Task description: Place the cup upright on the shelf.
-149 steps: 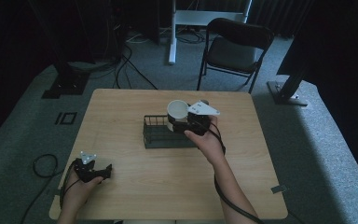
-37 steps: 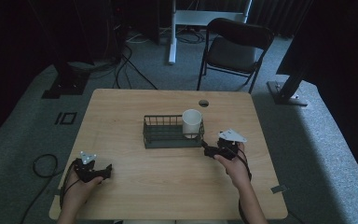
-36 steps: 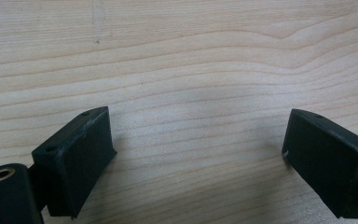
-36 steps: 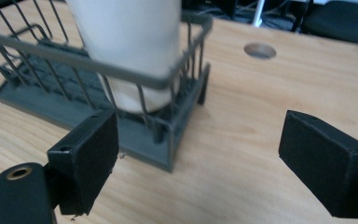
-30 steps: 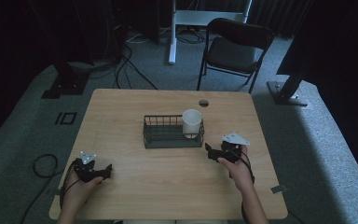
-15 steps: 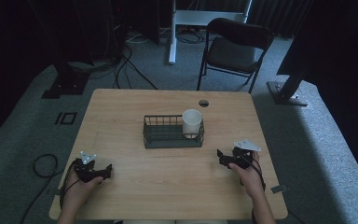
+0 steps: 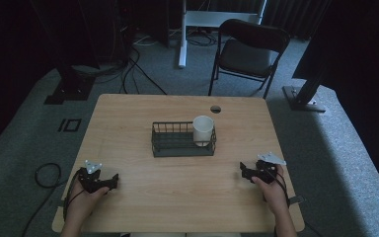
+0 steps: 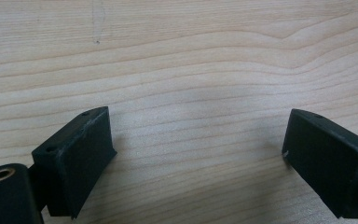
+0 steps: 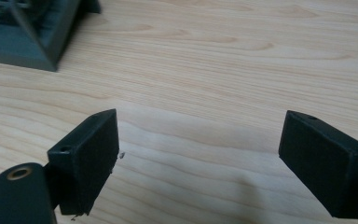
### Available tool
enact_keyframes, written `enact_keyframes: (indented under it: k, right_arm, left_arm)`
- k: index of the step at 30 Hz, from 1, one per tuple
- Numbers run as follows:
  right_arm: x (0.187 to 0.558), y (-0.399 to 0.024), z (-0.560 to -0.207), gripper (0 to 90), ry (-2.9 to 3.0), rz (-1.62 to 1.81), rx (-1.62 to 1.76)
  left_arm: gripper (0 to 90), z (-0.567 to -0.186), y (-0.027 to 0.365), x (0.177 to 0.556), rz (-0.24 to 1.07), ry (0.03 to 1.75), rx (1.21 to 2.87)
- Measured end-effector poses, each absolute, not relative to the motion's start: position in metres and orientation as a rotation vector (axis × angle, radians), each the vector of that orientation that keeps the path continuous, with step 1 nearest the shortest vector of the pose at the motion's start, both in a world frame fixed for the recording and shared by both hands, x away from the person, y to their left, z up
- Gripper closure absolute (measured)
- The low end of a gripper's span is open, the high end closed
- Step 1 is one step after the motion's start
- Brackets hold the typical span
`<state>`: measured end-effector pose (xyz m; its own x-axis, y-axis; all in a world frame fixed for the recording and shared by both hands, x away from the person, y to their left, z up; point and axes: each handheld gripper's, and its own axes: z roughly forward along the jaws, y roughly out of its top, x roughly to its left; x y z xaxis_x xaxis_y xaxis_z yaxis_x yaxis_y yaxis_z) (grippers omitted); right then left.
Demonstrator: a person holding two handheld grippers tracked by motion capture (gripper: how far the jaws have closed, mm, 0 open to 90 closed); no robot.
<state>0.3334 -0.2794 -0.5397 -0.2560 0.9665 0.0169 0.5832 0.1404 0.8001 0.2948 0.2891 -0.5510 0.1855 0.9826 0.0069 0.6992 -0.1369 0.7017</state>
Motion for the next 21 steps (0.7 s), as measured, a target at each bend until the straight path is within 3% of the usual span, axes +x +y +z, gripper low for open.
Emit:
enact_keyframes:
  k: [21]
  right_arm:
    - [0.326,-0.312,-0.547,11.8,1.884,0.938,1.587]
  left_arm:
    - [8.9,-0.551,0.289,0.295,0.652,1.573,1.903]
